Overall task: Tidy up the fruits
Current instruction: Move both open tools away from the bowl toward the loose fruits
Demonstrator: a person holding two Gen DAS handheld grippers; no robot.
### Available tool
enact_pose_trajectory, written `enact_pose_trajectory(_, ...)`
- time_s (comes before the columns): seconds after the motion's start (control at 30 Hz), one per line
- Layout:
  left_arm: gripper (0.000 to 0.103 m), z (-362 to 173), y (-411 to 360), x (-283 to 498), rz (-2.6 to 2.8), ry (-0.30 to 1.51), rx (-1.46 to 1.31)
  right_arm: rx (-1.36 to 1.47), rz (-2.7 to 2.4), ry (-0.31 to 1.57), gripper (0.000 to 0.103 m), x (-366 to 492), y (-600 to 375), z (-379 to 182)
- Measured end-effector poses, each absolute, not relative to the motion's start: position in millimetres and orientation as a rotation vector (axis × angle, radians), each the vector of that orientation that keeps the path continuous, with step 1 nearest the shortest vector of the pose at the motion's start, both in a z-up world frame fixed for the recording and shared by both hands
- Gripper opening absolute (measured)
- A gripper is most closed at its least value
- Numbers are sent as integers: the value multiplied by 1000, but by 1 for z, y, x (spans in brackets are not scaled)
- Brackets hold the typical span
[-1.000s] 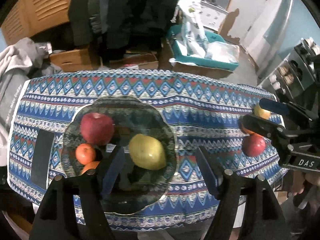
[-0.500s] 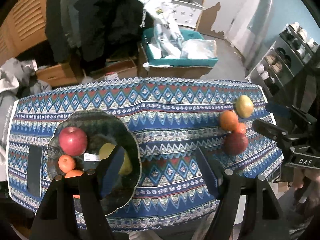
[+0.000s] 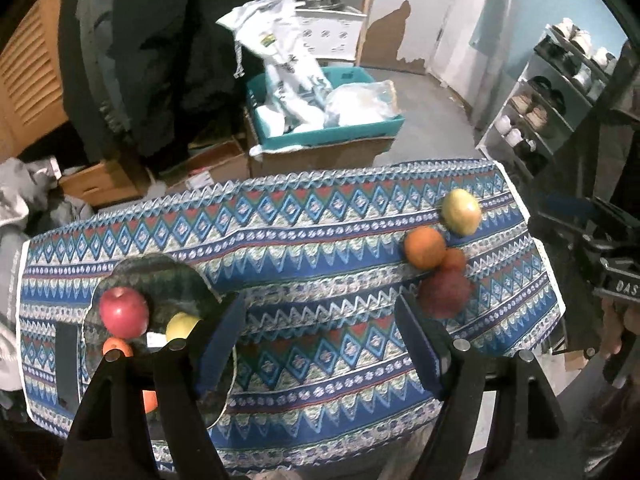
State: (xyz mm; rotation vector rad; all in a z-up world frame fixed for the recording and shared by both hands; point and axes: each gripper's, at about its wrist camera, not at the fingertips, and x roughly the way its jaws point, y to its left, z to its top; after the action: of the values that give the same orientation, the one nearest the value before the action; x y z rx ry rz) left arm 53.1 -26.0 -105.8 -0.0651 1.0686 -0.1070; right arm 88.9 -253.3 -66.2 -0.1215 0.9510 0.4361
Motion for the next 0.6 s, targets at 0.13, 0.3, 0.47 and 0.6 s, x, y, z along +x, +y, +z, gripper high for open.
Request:
enact_pose_trajectory(0.13, 81, -103, -42, 60, -119, 1057, -50, -84, 407, 941, 85, 94, -273, -63)
enact_pose_trajectory(0.3, 81, -102, -63, 71, -150, 1056, -42, -68, 395, 950, 85, 104, -288, -62)
enact_pose_trajectory(0.47, 84, -106, -86, 89, -187, 1074, -34, -66, 406, 981, 85, 122, -294, -59)
enact_pose_trajectory(0.6, 85, -117, -101, 108, -209, 1110, -29, -105, 402, 1031, 85, 140, -297, -64)
